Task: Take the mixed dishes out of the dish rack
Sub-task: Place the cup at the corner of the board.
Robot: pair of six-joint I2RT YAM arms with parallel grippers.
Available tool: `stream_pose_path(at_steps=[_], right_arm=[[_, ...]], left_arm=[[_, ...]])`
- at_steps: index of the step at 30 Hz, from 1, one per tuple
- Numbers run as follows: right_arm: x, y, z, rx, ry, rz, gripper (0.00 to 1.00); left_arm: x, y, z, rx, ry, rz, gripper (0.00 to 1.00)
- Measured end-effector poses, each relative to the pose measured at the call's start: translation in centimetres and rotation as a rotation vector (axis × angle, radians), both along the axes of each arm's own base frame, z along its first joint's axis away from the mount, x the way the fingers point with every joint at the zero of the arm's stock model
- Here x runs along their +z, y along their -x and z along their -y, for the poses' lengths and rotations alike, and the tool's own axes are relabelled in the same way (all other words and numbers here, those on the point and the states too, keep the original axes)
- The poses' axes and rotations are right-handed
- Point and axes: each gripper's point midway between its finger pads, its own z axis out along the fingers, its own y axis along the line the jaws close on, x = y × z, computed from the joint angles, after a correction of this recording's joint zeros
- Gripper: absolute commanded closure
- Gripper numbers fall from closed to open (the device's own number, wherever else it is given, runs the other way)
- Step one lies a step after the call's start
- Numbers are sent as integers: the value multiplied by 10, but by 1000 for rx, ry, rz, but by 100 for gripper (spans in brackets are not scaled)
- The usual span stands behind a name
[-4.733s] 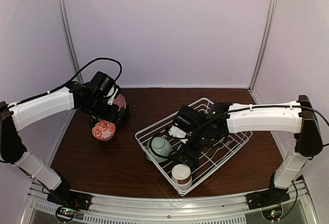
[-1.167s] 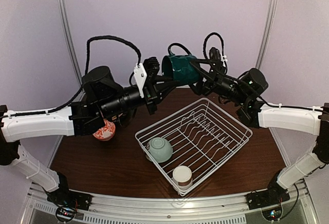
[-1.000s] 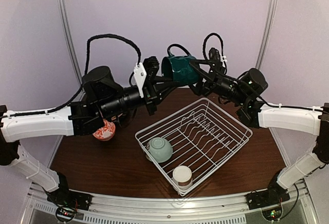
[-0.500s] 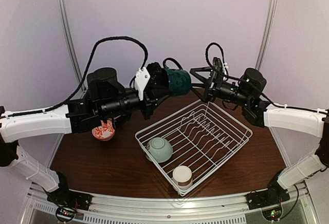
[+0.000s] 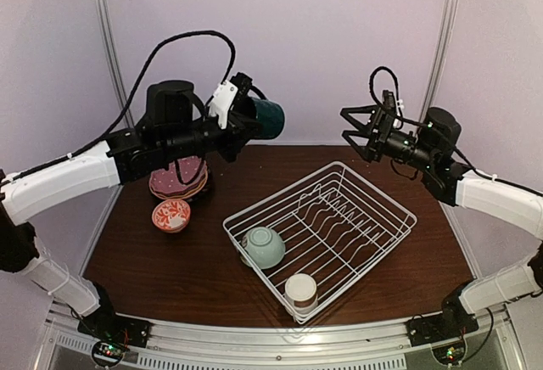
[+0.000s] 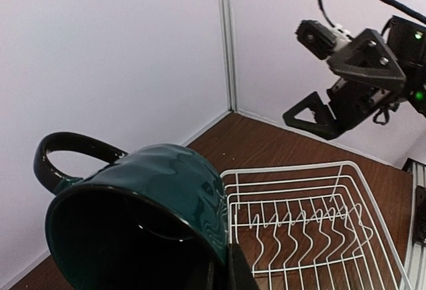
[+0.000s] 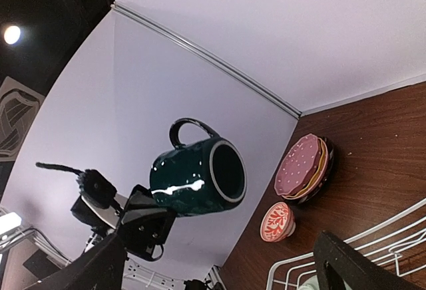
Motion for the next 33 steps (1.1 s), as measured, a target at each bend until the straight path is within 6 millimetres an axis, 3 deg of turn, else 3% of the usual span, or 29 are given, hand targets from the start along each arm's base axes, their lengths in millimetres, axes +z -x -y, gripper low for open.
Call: stream_pose_path(at_steps=[5, 8, 12, 16, 19, 23, 33], right_arm=[[-21, 3, 3, -13, 118, -15, 0], [-28, 8, 6, -17, 173, -9, 0], [-33, 12, 9, -23, 222, 2, 0], [-40, 13, 11, -28, 263, 3, 0], [-45, 14, 13, -29, 286, 1, 0], [-49, 15, 14, -29, 307, 2, 0], [-52, 18, 15, -25, 337, 11, 0]], left_arm=[[7, -67, -5, 176, -84, -71, 100], [-14, -105, -11, 275, -173, -140, 100], [-67, -139, -22, 351, -301, -262, 100], [-120, -159, -35, 389, -411, -376, 100], [-148, -175, -41, 411, -465, -435, 100], [-175, -192, -45, 428, -504, -475, 100], [-221, -210, -37, 400, -553, -532, 100]])
